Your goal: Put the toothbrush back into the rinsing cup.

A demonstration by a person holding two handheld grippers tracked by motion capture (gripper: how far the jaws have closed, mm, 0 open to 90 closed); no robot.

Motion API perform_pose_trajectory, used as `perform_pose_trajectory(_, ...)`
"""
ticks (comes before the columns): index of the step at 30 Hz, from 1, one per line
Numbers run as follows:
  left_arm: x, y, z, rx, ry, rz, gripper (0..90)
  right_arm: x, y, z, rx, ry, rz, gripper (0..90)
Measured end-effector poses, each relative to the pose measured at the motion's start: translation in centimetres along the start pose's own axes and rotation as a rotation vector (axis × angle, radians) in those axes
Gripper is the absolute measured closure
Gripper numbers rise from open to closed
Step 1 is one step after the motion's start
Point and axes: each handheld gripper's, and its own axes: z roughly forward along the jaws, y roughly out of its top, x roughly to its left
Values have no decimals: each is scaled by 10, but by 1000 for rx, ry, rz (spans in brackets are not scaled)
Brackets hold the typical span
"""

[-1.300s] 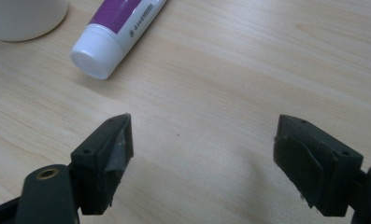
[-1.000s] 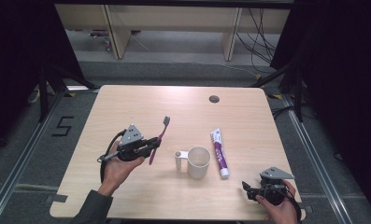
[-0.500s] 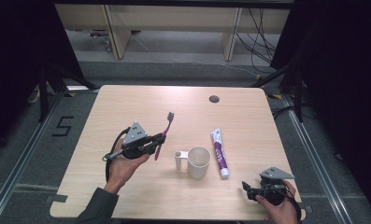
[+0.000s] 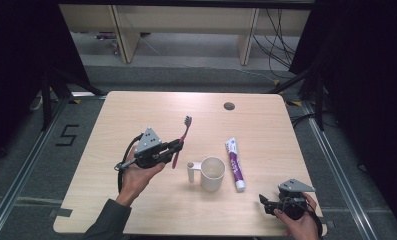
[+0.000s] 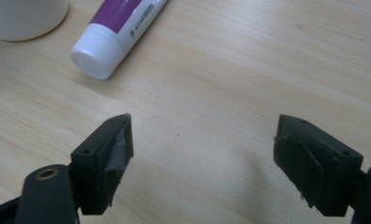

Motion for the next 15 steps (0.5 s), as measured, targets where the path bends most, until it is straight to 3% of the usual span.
perform_pose_trajectory(3, -2, 2, 1, -8, -4, 3, 823, 3, 0, 1, 6, 16, 35, 210)
perform_pose_trajectory(4, -3, 4, 2, -9, -8, 3, 823, 1, 0, 0, 8, 7, 12, 210)
perform_pose_trajectory(6, -4, 6, 2, -18, -13, 1, 823, 3, 0, 1, 5, 16, 34, 210)
perform_pose_trajectory(7, -5, 7, 3, -21, -15, 3, 823, 0, 0, 0, 2, 7, 2, 210)
perform_pose_trajectory(8, -6, 9, 3, -24, -15, 1, 823, 1, 0, 0, 15, 12, 25, 210)
perform_pose_trajectory(10, -8, 12, 5, -36, -24, 6, 823, 1, 0, 0, 15, 18, 27, 210)
perform_pose_trajectory(15, -14, 17, 10, -61, -35, 8, 823, 0, 0, 1, -1, 22, 4, 210)
